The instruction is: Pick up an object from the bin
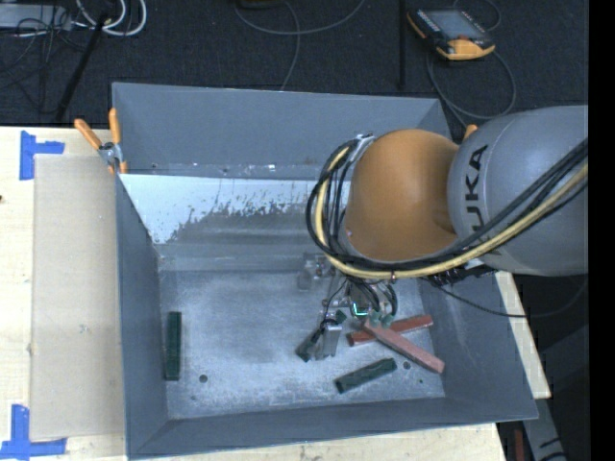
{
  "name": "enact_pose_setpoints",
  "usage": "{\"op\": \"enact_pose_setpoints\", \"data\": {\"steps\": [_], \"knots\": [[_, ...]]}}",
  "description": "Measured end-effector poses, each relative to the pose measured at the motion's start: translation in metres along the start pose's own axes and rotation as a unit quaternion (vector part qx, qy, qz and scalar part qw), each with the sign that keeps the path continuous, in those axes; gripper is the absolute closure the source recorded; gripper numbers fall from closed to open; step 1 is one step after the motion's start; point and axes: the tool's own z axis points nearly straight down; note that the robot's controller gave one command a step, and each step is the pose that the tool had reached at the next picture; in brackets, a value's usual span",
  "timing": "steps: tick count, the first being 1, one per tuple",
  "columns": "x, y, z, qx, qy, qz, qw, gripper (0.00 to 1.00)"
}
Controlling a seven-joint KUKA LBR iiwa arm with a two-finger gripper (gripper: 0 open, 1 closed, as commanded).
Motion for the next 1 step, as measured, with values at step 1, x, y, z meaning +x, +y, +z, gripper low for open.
{"op": "enact_pose_setpoints", "data": {"steps": [1], "knots": [[0.0088,-0.0896,0.1169,0.000,-0.0030,-0.111,0.9938,0.00]]}}
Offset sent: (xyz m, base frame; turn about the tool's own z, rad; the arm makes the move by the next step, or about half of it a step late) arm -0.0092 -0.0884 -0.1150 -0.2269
